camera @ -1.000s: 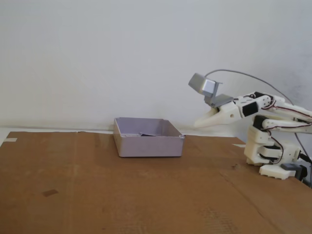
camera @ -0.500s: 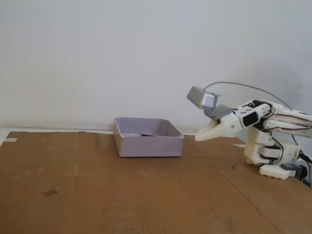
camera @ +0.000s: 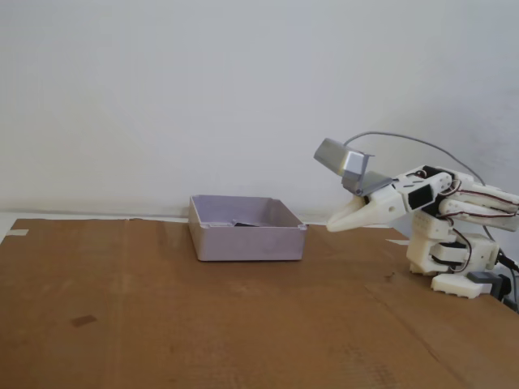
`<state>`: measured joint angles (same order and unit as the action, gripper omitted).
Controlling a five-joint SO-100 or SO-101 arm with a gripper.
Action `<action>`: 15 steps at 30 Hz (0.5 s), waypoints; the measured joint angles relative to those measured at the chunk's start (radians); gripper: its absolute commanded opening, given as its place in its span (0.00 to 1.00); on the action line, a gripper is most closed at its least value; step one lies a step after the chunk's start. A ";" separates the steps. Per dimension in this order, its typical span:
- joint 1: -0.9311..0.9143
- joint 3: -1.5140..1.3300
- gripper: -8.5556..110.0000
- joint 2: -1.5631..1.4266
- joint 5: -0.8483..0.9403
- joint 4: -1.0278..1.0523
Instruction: Grasp a block and put it in the box.
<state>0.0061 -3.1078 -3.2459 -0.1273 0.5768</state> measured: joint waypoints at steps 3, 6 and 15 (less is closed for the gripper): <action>0.000 0.000 0.07 0.000 0.000 0.000; 0.000 0.000 0.07 0.000 0.000 0.048; 0.032 0.000 0.07 0.000 -0.003 0.244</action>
<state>0.0383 -3.1078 -3.2459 -0.1304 0.8207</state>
